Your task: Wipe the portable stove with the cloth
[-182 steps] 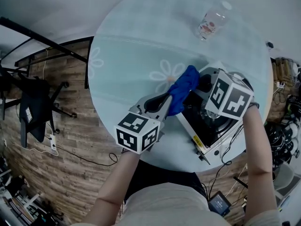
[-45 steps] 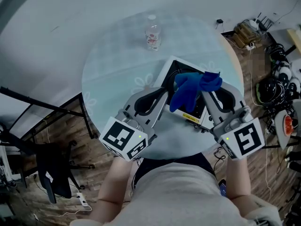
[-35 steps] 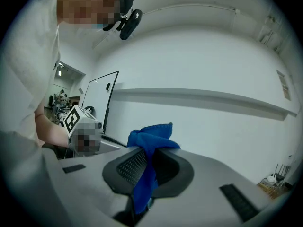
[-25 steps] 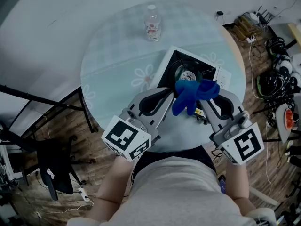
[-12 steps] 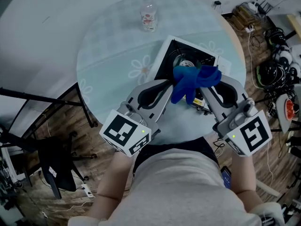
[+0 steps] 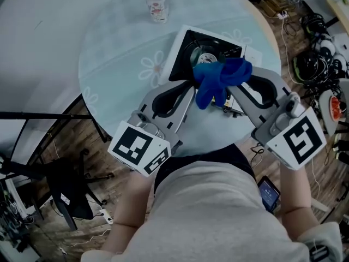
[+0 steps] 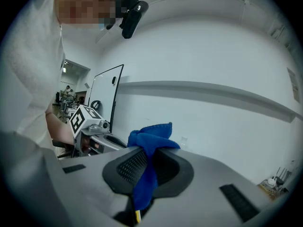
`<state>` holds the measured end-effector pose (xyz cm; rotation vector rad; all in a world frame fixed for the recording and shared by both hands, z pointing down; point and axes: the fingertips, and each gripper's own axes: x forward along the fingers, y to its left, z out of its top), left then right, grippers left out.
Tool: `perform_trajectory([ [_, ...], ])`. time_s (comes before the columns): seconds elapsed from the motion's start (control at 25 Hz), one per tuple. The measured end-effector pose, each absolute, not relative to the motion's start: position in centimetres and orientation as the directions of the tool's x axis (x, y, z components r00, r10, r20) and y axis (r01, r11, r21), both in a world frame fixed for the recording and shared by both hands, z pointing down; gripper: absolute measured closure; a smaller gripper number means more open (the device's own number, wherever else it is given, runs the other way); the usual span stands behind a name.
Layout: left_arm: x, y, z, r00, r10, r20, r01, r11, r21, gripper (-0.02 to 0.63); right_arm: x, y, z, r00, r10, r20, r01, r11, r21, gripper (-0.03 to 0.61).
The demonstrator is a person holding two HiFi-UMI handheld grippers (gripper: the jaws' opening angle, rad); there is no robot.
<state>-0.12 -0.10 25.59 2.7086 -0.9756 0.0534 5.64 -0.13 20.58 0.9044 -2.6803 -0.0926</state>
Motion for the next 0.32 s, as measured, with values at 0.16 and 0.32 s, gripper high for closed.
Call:
perform_trajectory([
  [0.16, -0.04, 0.1, 25.99, 0.771, -0.624, 0.126, -0.634, -0.736, 0.236, 0.575, 5.5, 0.18, 20.81, -0.757, -0.592, 0.276, -0.571, 0.805, 0.16, 0.534],
  [0.32, 0.02, -0.11, 26.03, 0.771, -0.625, 0.122, -0.634, -0.737, 0.234, 0.575, 5.58, 0.07, 21.07, -0.756, -0.592, 0.279, -0.572, 0.805, 0.158, 0.534],
])
